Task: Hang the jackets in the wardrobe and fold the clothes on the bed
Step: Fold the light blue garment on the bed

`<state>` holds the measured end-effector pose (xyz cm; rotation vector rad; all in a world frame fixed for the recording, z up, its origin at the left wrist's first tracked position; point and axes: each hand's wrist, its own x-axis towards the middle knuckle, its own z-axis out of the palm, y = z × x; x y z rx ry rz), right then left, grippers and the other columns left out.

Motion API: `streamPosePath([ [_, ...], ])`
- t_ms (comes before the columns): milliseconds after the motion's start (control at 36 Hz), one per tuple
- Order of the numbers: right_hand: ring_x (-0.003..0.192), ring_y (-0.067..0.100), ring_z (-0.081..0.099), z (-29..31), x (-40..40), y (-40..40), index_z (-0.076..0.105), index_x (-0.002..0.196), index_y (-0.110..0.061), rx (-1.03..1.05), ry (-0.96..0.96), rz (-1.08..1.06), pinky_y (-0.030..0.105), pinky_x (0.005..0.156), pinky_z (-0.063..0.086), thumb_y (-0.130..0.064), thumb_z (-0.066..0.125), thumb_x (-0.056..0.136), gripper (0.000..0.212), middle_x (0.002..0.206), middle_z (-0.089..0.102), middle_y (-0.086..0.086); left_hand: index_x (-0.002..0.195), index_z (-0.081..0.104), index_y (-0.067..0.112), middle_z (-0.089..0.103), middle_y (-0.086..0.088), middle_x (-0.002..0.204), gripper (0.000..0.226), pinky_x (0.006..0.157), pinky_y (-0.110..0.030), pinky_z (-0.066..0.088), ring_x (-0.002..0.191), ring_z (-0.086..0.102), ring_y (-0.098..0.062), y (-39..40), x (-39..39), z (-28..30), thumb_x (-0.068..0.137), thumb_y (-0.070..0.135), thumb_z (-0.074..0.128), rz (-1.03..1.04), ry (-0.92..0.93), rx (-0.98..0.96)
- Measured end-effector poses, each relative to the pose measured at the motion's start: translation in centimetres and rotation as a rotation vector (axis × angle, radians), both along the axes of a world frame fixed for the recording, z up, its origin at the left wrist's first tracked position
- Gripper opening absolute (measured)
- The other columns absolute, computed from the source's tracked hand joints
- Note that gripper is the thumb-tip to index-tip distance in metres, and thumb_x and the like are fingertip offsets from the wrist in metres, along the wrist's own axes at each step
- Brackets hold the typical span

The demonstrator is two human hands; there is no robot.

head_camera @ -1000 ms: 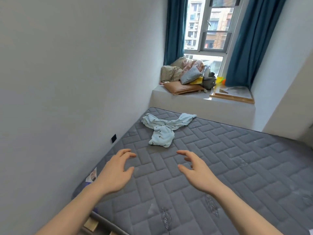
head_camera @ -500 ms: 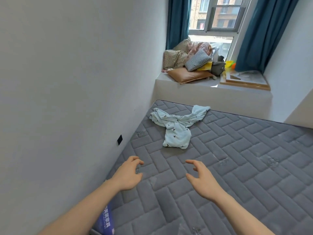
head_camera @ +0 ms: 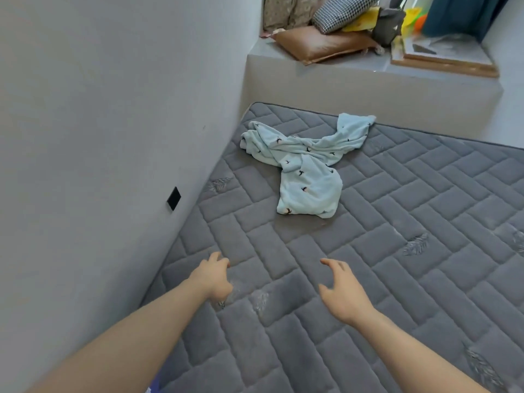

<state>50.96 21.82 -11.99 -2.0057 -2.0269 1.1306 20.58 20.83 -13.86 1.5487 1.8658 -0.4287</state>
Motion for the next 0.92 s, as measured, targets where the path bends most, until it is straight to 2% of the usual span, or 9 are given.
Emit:
streamPosePath([
  [222,0.139,0.021,0.043,-14.4,-3.3,5.8,0.023,0.158,-0.027,-0.069,-0.077,0.039,0.035,0.107,0.043,-0.024,0.06,0.098,0.07,0.164,0.015,-0.004,0.16,-0.015,0.034,-0.027,0.004,0.166,0.105,0.117,-0.065,0.025,0.153,-0.006,-0.046,5.2,-1.8,-15.4,0.093,0.056,0.063,0.08,0.122,-0.116],
  [389,0.141,0.029,0.042,-20.1,-5.8,11.5,0.003,0.162,-0.026,-0.037,-0.091,0.072,0.041,0.111,0.041,-0.028,0.065,0.095,0.091,0.168,0.004,0.0,0.157,-0.019,0.044,-0.033,0.014,0.163,0.117,0.111,-0.07,0.032,0.15,-0.009,-0.052,5.5,-3.0,-22.2,0.083,0.065,0.07,0.141,0.111,-0.066],
  [472,0.131,0.03,0.052,-21.1,-7.5,15.6,-0.015,0.16,-0.029,0.001,-0.077,0.004,0.038,0.098,0.045,-0.034,0.071,0.092,0.11,0.163,0.026,0.007,0.156,-0.018,0.045,-0.031,0.016,0.163,0.122,0.111,-0.066,0.036,0.15,-0.004,-0.053,6.0,-3.4,-22.4,0.079,0.066,0.074,0.136,0.114,-0.094],
  [556,0.114,0.036,0.062,-22.1,-8.8,19.5,-0.028,0.156,-0.028,0.056,-0.144,-0.048,0.039,0.088,0.049,-0.043,0.073,0.088,0.123,0.13,0.062,0.015,0.157,-0.019,0.044,-0.028,0.015,0.164,0.125,0.109,-0.06,0.042,0.15,0.003,-0.054,6.2,-3.5,-22.9,0.076,0.069,0.074,0.095,0.145,-0.08],
  [639,0.107,0.039,0.063,-23.0,-9.8,23.0,-0.027,0.156,-0.029,0.105,-0.252,-0.066,0.043,0.085,0.05,-0.046,0.074,0.085,0.125,0.114,0.065,0.015,0.157,-0.019,0.042,-0.027,0.014,0.165,0.126,0.106,-0.055,0.047,0.149,0.009,-0.055,6.2,-3.7,-23.3,0.074,0.074,0.071,0.049,0.184,-0.065],
  [722,0.101,0.037,0.069,-23.5,-9.7,26.1,-0.001,0.16,-0.029,0.037,-0.3,-0.132,0.042,0.084,0.058,-0.047,0.072,0.088,0.105,0.118,0.064,0.016,0.157,-0.019,0.041,-0.026,0.013,0.166,0.127,0.105,-0.05,0.048,0.149,0.012,-0.055,6.3,-3.8,-23.6,0.074,0.076,0.07,0.023,0.201,-0.05],
  [778,0.07,0.031,0.071,-23.6,-9.4,27.1,0.033,0.139,-0.024,-0.004,-0.299,-0.159,0.03,0.049,0.056,-0.044,0.068,0.092,0.062,0.109,0.062,0.015,0.157,-0.02,0.04,-0.026,0.013,0.166,0.128,0.104,-0.049,0.047,0.148,0.013,-0.056,6.5,-3.7,-23.6,0.074,0.076,0.07,0.009,0.214,-0.048],
  [833,0.053,0.029,0.064,-24.0,-9.3,27.6,0.042,0.113,-0.019,0.03,-0.293,-0.161,0.024,0.033,0.047,-0.04,0.061,0.098,0.032,0.097,0.057,0.013,0.157,-0.021,0.04,-0.027,0.012,0.165,0.13,0.105,-0.05,0.046,0.146,0.014,-0.058,6.9,-3.5,-23.5,0.073,0.074,0.073,0.018,0.222,-0.066],
  [917,0.073,0.037,0.071,-24.2,-9.3,27.0,0.057,0.106,-0.008,-0.01,-0.289,-0.157,0.047,0.062,0.063,-0.023,0.054,0.099,0.017,0.086,0.057,0.014,0.157,-0.022,0.038,-0.028,0.012,0.165,0.134,0.11,-0.05,0.042,0.145,0.016,-0.06,7.5,-3.2,-23.4,0.072,0.072,0.076,0.025,0.228,-0.085],
])
